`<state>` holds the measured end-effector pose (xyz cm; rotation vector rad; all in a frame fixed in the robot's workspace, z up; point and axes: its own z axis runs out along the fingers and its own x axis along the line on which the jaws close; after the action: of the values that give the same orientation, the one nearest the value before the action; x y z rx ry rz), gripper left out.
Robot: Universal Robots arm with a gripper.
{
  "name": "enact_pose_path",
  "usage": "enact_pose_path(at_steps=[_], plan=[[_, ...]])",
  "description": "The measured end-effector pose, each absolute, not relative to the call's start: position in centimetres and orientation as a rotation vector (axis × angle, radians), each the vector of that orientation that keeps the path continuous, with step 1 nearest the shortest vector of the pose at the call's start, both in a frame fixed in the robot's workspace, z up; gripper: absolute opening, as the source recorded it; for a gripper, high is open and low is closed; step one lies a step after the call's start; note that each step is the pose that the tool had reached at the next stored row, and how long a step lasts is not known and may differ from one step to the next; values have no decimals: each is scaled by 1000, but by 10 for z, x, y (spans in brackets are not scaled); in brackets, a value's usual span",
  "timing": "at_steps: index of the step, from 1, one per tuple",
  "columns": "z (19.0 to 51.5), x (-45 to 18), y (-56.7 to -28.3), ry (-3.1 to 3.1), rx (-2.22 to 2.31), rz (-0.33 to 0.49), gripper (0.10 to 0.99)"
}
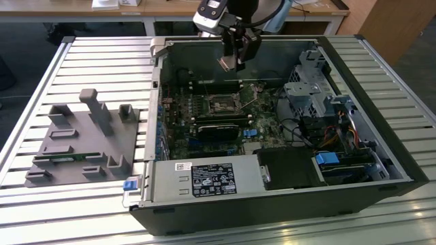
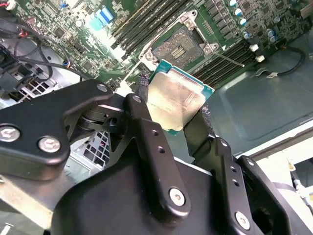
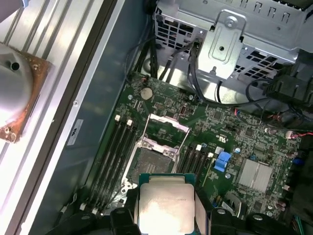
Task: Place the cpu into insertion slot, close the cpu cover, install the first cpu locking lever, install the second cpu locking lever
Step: 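Place the cpu into insertion slot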
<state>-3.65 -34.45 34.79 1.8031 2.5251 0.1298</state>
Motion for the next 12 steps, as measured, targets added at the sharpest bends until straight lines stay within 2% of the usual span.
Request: enact_pose_path(at_steps=[12], plan=[[346, -36, -344, 2440, 1911, 127, 541]])
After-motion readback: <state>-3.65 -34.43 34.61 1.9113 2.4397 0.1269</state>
